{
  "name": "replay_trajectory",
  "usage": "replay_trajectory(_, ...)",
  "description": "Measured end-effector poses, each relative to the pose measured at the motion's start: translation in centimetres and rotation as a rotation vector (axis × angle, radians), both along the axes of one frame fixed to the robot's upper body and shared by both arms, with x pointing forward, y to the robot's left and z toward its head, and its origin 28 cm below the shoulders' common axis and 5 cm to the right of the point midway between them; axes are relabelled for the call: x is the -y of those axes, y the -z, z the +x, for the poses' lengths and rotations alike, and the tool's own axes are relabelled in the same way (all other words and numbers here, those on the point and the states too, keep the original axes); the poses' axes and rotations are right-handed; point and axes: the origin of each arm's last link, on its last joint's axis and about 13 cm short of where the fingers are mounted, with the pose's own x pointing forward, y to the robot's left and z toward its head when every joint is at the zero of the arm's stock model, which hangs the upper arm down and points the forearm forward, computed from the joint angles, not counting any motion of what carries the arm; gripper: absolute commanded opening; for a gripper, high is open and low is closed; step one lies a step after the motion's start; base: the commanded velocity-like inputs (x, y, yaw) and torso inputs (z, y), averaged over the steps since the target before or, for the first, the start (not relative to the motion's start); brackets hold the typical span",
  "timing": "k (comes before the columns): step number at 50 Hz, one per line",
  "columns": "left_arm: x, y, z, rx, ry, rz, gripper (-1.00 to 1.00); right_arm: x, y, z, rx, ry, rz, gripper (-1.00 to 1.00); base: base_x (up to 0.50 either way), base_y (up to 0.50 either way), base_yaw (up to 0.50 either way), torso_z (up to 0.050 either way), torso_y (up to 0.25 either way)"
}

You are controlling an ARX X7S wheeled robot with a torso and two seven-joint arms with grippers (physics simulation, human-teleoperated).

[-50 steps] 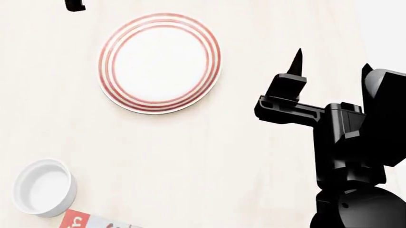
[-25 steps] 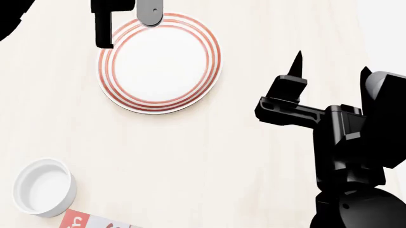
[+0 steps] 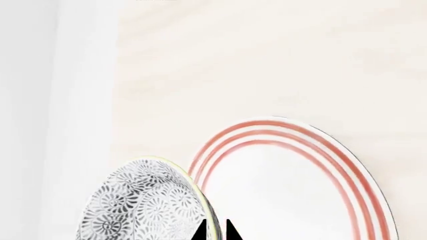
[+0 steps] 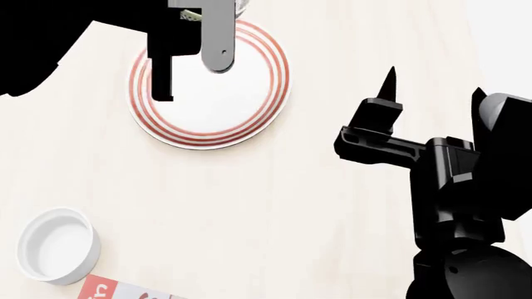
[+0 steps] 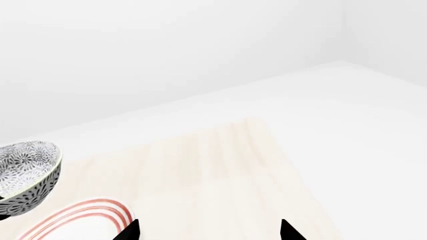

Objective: Pick the akita bowl next to the ramekin and place it on the plate.

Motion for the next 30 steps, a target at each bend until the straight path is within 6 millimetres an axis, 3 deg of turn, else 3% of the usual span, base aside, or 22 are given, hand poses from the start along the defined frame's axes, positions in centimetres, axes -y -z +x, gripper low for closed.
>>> replay_trajectory(30,0.2,1.8,0.3,-0.052,-0.022,-0.069,-1.00,0.0,0.0,0.0,0.001,-0.001,-0.001,1.00,0.00,0.00,0.00,0.000,0.000)
